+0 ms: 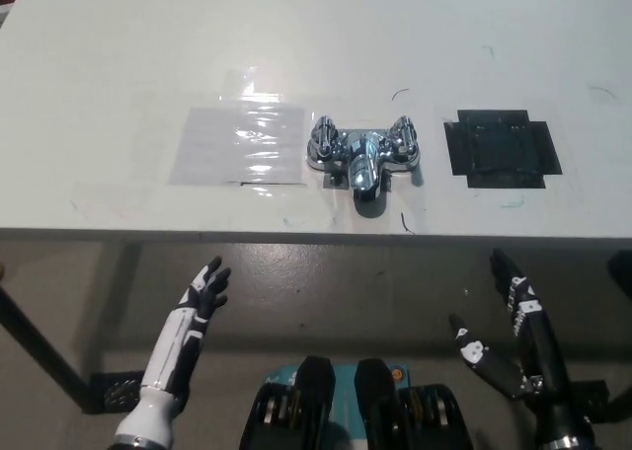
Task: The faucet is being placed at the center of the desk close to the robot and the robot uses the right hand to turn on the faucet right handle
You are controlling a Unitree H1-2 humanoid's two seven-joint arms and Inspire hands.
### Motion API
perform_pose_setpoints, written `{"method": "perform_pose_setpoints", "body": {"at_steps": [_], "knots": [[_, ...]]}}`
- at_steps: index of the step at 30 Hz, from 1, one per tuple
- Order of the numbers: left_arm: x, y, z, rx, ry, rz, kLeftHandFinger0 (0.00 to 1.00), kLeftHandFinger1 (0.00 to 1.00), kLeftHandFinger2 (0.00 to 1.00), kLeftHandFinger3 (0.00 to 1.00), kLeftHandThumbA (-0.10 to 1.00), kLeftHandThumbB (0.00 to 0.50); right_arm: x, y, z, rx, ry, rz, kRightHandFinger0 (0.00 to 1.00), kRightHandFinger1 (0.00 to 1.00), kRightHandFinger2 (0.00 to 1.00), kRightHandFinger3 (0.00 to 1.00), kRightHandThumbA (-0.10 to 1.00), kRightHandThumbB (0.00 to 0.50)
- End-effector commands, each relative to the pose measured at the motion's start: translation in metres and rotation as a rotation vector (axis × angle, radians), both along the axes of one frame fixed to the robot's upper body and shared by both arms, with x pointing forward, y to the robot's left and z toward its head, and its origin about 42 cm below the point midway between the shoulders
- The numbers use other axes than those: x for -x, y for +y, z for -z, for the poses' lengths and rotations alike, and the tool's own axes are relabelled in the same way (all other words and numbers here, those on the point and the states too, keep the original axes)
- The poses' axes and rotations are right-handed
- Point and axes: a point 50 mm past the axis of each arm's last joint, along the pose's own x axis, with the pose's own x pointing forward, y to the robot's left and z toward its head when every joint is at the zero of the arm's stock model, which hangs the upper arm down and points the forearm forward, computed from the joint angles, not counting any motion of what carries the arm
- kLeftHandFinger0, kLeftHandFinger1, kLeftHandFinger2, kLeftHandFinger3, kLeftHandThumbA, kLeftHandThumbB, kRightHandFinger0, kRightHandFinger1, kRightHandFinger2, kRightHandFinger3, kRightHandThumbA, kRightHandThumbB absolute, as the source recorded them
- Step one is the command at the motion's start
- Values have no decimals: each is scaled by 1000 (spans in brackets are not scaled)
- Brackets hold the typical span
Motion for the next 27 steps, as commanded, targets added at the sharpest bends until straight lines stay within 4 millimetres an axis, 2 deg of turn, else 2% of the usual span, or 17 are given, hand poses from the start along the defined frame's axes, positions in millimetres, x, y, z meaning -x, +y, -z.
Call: {"method": "perform_pose_setpoints", "body": {"at_steps": [1, 5, 6, 8, 9, 11, 14, 16, 17, 18, 19, 20, 22, 24, 27], "knots": [[-5, -3, -13, -15, -79, 28, 1000, 1000, 1000, 1000, 971, 20, -1, 1, -19, -27, -128, 41, 1000, 1000, 1000, 1000, 607, 61], [-6, -2, -13, -21, -81, 26, 1000, 1000, 1000, 1000, 967, 24, -2, -2, -30, -21, -169, 71, 1000, 1000, 1000, 1000, 607, 34], [-7, -2, -12, -20, -79, 25, 1000, 1000, 1000, 1000, 969, 31, -3, -5, -45, -36, -205, 95, 1000, 1000, 1000, 1000, 570, 28], [-6, -2, -12, -21, -78, 20, 1000, 1000, 1000, 1000, 970, 33, -5, -10, -64, -63, -261, 111, 1000, 1000, 1000, 1000, 526, 22], [-5, -2, -11, -19, -78, 20, 1000, 1000, 1000, 1000, 970, 31, -8, -16, -79, -61, -317, 124, 1000, 1000, 1000, 1000, 481, 11], [-5, -1, -10, -15, -79, 17, 1000, 1000, 1000, 1000, 968, 24, -16, -29, -110, -36, -399, 161, 1000, 1000, 1000, 1000, 512, 12], [-2, 2, -10, -14, -72, 16, 1000, 1000, 1000, 1000, 968, 23, -30, -51, -162, -8, -516, 250, 1000, 1000, 1000, 1000, 676, 47], [-4, 3, -11, -15, -72, 16, 1000, 1000, 1000, 1000, 968, 26, -40, -63, -187, 8, -556, 270, 1000, 1000, 1000, 1000, 758, 37], [-4, 3, -12, -14, -72, 13, 1000, 1000, 1000, 1000, 966, 25, -45, -71, -202, 26, -567, 274, 1000, 1000, 1000, 1000, 855, 58], [-6, 2, -12, -11, -73, 12, 1000, 1000, 1000, 1000, 964, 21, -51, -79, -222, 40, -579, 275, 1000, 1000, 1000, 1000, 935, 110], [-7, 2, -13, -16, -73, 13, 1000, 1000, 1000, 1000, 961, 11, -58, -89, -247, 60, -587, 282, 1000, 1000, 1000, 1000, 965, 168], [-3, 2, -11, -11, -65, 13, 1000, 1000, 1000, 1000, 958, 12, -61, -94, -260, 90, -589, 283, 1000, 1000, 1000, 1000, 975, 178], [-6, 3, -13, -10, -67, 14, 1000, 1000, 1000, 1000, 948, 16, -75, -105, -311, 187, -593, 258, 1000, 1000, 1000, 1000, 956, 149], [-2, 3, -10, -13, -61, 10, 1000, 1000, 1000, 1000, 949, 3, -92, -108, -353, 254, -556, 226, 1000, 1000, 1000, 1000, 912, 164], [-2, 4, -10, -12, -64, 6, 1000, 1000, 1000, 1000, 942, 0, -113, -107, -387, 330, -516, 182, 1000, 1000, 1000, 1000, 905, 196]]}}
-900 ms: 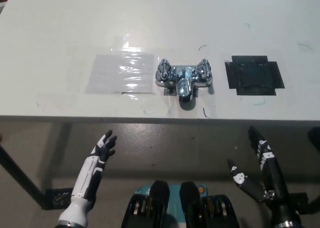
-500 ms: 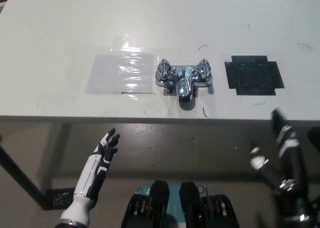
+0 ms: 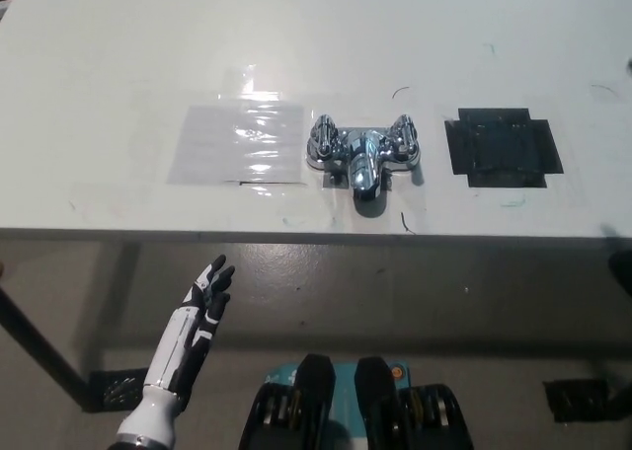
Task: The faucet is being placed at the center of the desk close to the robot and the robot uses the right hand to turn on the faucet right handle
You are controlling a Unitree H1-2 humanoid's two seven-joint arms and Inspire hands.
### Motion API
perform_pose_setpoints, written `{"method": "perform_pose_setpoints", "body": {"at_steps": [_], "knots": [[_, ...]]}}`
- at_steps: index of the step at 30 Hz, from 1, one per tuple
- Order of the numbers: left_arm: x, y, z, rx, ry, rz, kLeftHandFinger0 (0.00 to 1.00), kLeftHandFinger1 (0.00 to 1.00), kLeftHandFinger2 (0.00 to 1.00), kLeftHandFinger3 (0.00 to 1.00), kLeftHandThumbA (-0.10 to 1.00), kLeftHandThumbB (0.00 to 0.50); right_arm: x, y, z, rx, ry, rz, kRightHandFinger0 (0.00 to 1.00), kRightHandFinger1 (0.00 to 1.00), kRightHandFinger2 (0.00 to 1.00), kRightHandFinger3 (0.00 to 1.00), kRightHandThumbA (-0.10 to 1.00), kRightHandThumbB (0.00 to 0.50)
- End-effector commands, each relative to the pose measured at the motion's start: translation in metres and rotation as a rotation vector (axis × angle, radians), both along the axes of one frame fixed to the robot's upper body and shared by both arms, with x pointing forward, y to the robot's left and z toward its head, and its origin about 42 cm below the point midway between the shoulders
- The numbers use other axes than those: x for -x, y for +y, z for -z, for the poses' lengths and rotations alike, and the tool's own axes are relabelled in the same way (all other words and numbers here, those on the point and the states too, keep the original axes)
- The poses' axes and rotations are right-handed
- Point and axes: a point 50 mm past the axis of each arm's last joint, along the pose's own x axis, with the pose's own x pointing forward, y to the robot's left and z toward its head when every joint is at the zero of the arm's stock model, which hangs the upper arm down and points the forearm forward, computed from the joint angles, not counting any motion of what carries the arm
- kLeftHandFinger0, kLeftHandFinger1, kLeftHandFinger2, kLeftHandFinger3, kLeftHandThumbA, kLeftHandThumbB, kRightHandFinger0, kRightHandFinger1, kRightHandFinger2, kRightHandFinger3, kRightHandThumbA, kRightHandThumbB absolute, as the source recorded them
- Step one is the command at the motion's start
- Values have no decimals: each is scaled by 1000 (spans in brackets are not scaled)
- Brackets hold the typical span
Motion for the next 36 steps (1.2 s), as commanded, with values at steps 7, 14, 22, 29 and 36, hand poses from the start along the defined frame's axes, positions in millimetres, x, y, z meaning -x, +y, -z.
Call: {"method": "perform_pose_setpoints", "body": {"at_steps": [7, 14, 22, 29, 36], "knots": [[-1, 0, -12, -4, -54, 15, 1000, 1000, 1000, 1000, 941, 14, -101, 25, -200, 463, 335, -46, 1000, 1000, 1000, 1000, 1000, 237], [-2, 1, -12, 5, -47, 16, 1000, 1000, 1000, 1000, 924, 18, -146, 81, -208, 654, 572, -134, 1000, 1000, 1000, 1000, 925, 236], [1, 1, -9, -5, -45, 16, 1000, 1000, 1000, 1000, 965, 19, -178, 135, -194, 808, 767, -136, 1000, 1000, 1000, 1000, 983, 243], [0, 2, -7, -13, -49, 11, 1000, 1000, 1000, 1000, 986, 17, -201, 168, -165, 840, 857, -52, 1000, 1000, 1000, 1000, 995, 265], [4, 0, -5, -10, -45, 17, 1000, 1000, 1000, 1000, 988, 2, -218, 181, -122, 846, 964, -18, 1000, 1000, 1000, 1000, 1000, 292]]}}
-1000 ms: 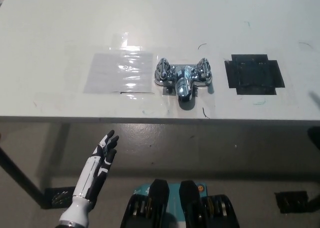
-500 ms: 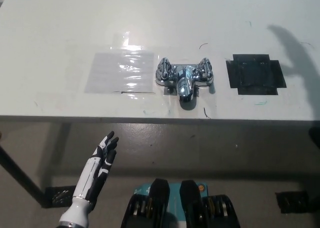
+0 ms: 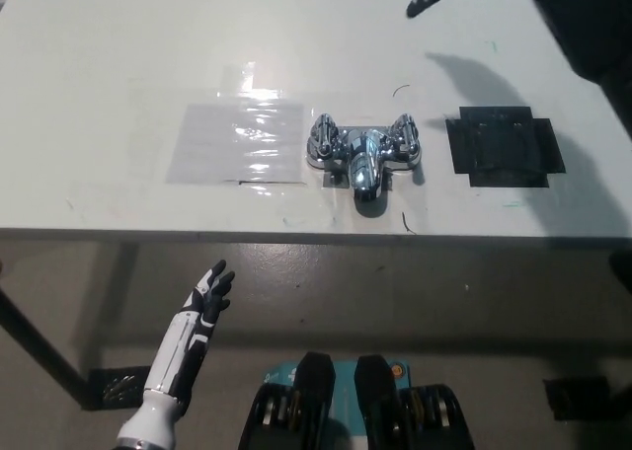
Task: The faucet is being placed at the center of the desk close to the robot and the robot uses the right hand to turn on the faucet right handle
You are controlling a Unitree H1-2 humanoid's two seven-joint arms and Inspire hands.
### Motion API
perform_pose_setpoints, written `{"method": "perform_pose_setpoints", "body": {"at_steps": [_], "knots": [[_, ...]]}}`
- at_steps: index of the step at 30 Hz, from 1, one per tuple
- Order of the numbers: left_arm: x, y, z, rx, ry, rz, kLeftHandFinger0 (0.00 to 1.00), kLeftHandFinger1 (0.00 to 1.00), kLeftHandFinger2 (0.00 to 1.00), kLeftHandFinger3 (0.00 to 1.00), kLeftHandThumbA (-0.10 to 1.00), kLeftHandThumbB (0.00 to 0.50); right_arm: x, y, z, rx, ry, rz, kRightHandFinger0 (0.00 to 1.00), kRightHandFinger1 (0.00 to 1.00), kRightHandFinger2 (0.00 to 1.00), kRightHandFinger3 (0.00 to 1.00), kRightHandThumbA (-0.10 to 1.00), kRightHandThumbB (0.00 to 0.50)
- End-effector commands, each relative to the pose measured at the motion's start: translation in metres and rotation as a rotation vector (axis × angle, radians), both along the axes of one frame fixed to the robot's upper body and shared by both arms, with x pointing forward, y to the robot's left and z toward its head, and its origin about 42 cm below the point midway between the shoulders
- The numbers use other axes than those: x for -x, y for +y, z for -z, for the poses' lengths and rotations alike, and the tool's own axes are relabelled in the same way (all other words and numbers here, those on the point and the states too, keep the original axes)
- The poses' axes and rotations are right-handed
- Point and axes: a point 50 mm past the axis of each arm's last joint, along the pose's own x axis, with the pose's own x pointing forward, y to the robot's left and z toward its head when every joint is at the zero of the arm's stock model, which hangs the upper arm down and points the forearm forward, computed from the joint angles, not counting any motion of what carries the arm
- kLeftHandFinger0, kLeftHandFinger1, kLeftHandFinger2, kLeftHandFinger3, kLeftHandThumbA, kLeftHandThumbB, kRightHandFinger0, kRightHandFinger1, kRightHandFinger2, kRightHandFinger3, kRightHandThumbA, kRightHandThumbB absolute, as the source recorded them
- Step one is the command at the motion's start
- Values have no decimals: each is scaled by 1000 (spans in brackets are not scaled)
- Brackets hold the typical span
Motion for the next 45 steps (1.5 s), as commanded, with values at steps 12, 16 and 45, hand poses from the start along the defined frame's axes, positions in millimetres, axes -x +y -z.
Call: {"method": "perform_pose_setpoints", "body": {"at_steps": [12, 16, 45], "knots": [[10, -4, 0, 23, -27, 20, 1000, 1000, 1000, 1000, 935, 6, -7, 25, 45, 54, 106, 9, 1000, 1000, 1000, 1000, 1000, 240], [6, -4, -2, 23, -33, 16, 1000, 1000, 1000, 1000, 933, 11, -8, 22, 57, -23, 91, 50, 1000, 1000, 1000, 1000, 926, 266], [-8, -2, -13, 18, -62, 21, 1000, 1000, 1000, 1000, 948, 13, -9, 26, 68, 133, 110, 45, 1000, 1000, 1000, 1000, 1000, 282]]}}
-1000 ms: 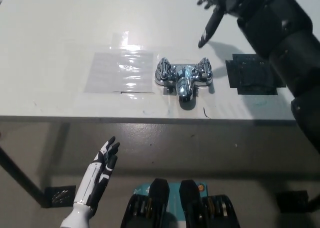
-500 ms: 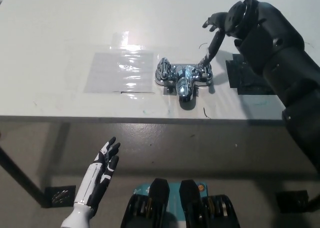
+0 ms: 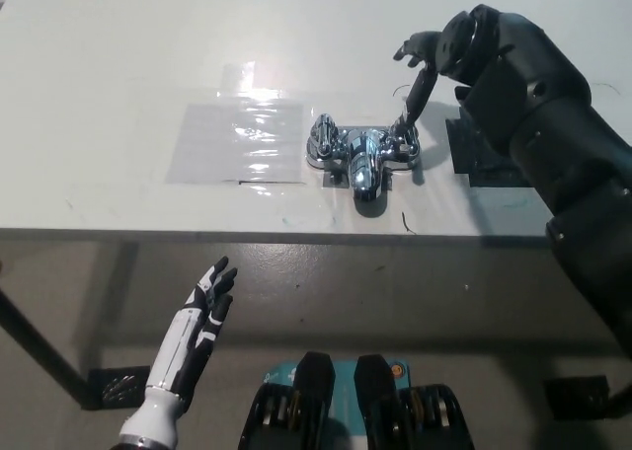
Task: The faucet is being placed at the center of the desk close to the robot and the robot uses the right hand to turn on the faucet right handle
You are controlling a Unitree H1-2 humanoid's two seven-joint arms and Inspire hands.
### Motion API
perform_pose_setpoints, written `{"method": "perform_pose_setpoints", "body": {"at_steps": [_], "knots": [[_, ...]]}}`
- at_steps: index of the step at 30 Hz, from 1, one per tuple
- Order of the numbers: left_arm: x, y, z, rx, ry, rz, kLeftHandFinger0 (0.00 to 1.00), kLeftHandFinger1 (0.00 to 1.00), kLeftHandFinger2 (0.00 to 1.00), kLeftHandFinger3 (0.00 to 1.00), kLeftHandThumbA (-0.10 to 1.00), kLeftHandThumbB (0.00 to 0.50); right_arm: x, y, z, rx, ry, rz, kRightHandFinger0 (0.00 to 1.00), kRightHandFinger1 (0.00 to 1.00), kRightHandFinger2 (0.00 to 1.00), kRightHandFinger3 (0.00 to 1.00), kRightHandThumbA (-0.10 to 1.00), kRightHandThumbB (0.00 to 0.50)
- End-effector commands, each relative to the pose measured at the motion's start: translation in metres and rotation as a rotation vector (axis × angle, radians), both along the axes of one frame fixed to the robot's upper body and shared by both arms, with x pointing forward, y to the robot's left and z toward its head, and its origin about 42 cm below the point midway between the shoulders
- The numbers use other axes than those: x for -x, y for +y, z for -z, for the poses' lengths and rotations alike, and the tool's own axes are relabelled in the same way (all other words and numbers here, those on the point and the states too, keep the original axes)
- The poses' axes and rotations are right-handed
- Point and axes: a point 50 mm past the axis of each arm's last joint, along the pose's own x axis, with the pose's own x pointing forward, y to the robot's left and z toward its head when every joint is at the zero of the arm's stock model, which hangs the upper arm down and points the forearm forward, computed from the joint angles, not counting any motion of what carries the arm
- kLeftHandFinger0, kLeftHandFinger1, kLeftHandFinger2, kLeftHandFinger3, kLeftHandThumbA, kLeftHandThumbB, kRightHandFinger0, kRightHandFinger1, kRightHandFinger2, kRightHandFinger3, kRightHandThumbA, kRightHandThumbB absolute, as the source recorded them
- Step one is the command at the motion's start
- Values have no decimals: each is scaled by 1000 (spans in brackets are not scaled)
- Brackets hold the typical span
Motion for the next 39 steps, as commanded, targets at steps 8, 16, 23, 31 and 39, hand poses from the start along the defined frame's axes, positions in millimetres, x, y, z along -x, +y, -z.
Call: {"method": "perform_pose_setpoints", "body": {"at_steps": [8, 16, 23, 31, 39], "knots": [[-5, 1, -11, 14, -52, 18, 1000, 1000, 1000, 1000, 945, 2, -2, 20, -38, 49, -128, -18, 1000, 1000, 1000, 1000, 1000, 372], [-5, 3, -14, 12, -50, 19, 1000, 1000, 1000, 1000, 937, 0, -1, 19, -22, 89, -84, -19, 1000, 1000, 1000, 1000, 1000, 340], [-7, 5, -15, 5, -57, 17, 1000, 1000, 1000, 1000, 939, 0, 0, 14, -7, 109, -56, 2, 1000, 1000, 1000, 1000, 1000, 368], [-8, 6, -17, -4, -63, 13, 1000, 1000, 1000, 1000, 952, 0, 1, 5, 6, 92, -32, 25, 1000, 1000, 1000, 1000, 998, 377], [-10, 6, -18, -7, -69, 12, 1000, 1000, 1000, 1000, 957, 0, 0, -8, 10, 84, 3, 20, 1000, 1000, 1000, 1000, 925, 286]]}}
